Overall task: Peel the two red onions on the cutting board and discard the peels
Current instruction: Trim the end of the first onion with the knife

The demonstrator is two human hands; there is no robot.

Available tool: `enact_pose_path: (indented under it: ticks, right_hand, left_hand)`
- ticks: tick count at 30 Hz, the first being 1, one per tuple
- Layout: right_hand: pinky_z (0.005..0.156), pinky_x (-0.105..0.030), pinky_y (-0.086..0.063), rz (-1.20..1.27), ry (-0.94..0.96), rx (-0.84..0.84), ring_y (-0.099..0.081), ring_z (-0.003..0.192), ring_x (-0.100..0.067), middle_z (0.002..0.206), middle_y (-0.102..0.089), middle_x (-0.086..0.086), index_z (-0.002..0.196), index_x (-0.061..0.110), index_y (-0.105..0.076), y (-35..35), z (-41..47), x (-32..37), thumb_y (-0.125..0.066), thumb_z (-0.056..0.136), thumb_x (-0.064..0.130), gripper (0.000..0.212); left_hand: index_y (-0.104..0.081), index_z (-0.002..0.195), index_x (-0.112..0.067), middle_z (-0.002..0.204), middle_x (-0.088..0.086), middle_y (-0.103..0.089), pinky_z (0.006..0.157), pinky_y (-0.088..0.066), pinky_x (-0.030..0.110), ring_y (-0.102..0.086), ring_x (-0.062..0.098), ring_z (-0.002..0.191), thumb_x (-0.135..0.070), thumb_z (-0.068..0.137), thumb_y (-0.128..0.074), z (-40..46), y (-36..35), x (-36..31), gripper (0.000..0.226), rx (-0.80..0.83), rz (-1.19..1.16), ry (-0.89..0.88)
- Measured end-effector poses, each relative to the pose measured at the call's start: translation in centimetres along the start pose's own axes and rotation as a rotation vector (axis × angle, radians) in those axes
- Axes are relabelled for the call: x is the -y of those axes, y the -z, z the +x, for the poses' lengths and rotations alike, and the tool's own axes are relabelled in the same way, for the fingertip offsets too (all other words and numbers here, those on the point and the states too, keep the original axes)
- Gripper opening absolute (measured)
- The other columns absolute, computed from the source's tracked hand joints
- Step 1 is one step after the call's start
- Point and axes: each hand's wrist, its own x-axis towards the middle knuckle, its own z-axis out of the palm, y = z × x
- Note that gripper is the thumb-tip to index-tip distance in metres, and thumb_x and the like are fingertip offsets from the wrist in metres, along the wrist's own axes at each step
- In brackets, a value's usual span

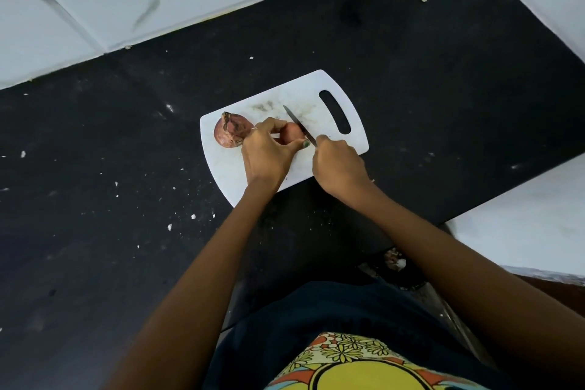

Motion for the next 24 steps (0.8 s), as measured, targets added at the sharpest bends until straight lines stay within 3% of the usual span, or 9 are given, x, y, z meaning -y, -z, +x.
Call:
enact_pose_path:
  ticks: [8,14,19,24]
  right_hand:
    - [0.066,-0.036,-0.037,-0.012,0.006,-0.01,-0.058,0.097,-0.034,0.103,-0.059,-0.016,0.113,0.003,-0.047,-0.2,-1.0,-0.9,-0.035,0.098,0.009,0.02]
    - [0.069,-0.036,-0.036,0.001,0.005,0.004,-0.057,0.103,-0.035,0.109,-0.058,-0.018,0.12,0.003,-0.047,-0.2,-0.1,-0.2,-0.036,0.098,0.009,0.025]
    - [0.066,-0.038,-0.039,-0.008,0.014,-0.014,-0.058,0.095,-0.035,0.091,-0.054,-0.012,0.11,0.003,-0.048,-0.3,-1.1,-1.4,-0.035,0.098,0.009,0.019]
    - [0.07,-0.036,-0.037,-0.021,0.003,0.001,-0.056,0.104,-0.036,0.11,-0.058,-0.018,0.12,0.003,-0.047,-0.5,-0.3,-0.6,-0.035,0.096,0.006,0.027]
  left_hand:
    - [-0.07,0.096,-0.014,0.094,-0.003,-0.069,0.071,-0.048,0.019,-0.062,0.011,0.082,-0.028,0.065,-0.089,0.0,0.1,-0.2,0.039,0.016,0.006,0.004]
    - [-0.07,0.098,-0.013,0.095,-0.002,-0.07,0.074,-0.048,0.022,-0.061,0.011,0.084,-0.034,0.066,-0.087,0.1,-0.2,0.0,0.042,-0.019,0.007,0.02]
    - [-0.07,0.096,-0.014,0.091,-0.006,-0.067,0.069,-0.046,0.016,-0.061,0.009,0.083,-0.033,0.065,-0.088,0.4,0.2,0.0,0.041,0.016,-0.011,0.013]
    - [-0.07,0.096,-0.012,0.094,-0.002,-0.07,0.072,-0.048,0.02,-0.062,0.011,0.085,-0.033,0.064,-0.088,0.3,-0.1,0.0,0.042,0.006,0.013,0.003]
